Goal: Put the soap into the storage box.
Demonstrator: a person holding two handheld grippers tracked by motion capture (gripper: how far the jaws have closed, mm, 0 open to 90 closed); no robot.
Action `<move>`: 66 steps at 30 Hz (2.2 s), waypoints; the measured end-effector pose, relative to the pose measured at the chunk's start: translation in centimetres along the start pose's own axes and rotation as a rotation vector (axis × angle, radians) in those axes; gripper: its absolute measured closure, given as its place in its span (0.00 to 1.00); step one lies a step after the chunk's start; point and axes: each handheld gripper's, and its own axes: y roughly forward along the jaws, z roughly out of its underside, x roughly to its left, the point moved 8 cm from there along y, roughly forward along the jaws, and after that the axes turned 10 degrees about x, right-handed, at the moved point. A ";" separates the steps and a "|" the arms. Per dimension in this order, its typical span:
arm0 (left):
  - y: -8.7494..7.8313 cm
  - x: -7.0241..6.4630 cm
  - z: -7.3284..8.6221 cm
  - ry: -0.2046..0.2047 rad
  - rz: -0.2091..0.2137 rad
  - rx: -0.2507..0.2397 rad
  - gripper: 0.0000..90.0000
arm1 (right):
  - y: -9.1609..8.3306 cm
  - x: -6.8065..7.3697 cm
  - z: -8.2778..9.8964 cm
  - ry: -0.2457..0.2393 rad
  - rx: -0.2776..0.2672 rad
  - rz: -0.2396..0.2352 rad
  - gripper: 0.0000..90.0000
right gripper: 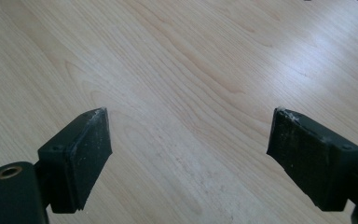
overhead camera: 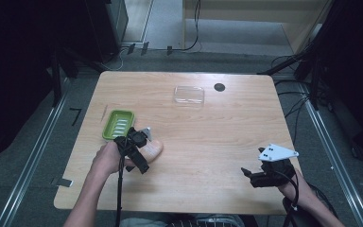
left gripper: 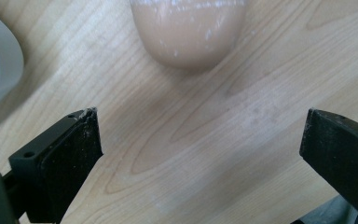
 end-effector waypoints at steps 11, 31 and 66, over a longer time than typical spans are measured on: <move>-0.3 0.3 -1.2 -0.003 0.005 0.000 0.00 | 0.0 0.0 0.0 0.006 0.001 0.000 0.15; 0.2 0.8 -3.9 -0.003 0.025 0.006 0.00 | 0.0 0.0 0.0 0.001 -0.001 -0.002 0.15; 2.3 1.0 -6.2 -0.038 -0.020 0.006 0.23 | 0.0 0.0 0.0 0.006 -0.003 -0.001 0.15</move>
